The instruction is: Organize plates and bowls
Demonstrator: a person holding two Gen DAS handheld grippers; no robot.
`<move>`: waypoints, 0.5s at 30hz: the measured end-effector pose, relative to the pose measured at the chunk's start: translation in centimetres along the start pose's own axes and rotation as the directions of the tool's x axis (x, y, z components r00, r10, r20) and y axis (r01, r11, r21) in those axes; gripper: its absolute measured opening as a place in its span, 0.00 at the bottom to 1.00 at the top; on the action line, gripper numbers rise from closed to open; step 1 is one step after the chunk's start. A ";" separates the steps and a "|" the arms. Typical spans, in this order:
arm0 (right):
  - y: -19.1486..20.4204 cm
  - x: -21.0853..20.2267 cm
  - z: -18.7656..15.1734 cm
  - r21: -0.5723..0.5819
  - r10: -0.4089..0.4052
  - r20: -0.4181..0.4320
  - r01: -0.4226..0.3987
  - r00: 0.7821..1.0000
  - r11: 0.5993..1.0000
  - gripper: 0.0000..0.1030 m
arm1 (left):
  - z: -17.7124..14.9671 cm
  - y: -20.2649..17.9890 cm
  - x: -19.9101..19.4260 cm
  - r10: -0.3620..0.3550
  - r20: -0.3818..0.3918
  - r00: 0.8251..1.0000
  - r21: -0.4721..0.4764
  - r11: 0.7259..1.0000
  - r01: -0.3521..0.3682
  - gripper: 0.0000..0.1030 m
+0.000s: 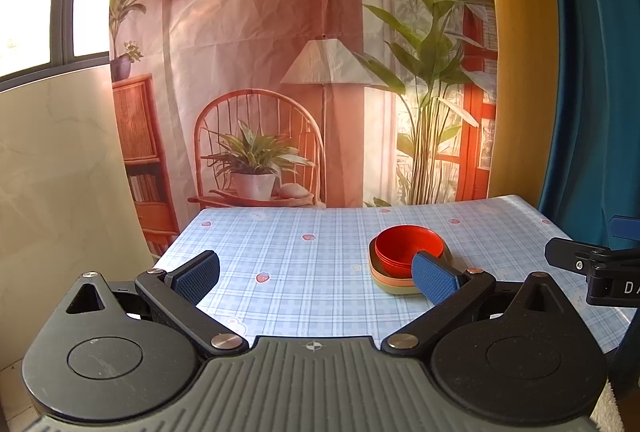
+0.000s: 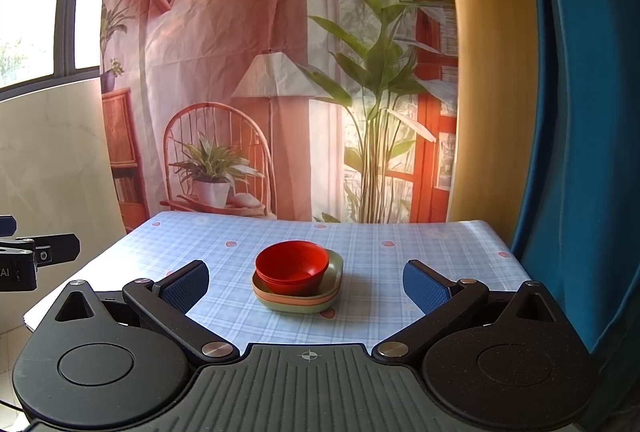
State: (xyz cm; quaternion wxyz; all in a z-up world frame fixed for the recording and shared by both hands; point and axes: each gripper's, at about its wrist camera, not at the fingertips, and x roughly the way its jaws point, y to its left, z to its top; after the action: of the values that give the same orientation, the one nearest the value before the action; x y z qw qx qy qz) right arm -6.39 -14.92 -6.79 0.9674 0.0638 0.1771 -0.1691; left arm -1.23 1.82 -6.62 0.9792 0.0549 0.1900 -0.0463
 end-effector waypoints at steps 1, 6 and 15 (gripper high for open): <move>0.0 0.0 0.0 0.000 0.000 0.000 0.000 1.000 1.000 1.00 | 0.0 0.0 0.0 0.000 0.000 1.000 0.000 1.000 0.000 1.00; 0.0 0.0 0.0 0.000 0.000 0.000 0.000 1.000 1.000 1.00 | -0.1 -0.1 0.0 -0.004 -0.004 1.000 -0.001 1.000 0.004 1.00; 0.1 0.0 -0.1 0.002 0.002 -0.001 -0.002 1.000 1.000 1.00 | -0.1 0.0 0.1 -0.008 -0.006 1.000 0.005 1.000 0.008 1.00</move>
State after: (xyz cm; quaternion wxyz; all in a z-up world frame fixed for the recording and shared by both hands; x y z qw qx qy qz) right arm -6.43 -14.83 -6.91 0.9675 0.0649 0.1773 -0.1684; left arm -1.15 1.84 -6.72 0.9782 0.0567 0.1932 -0.0506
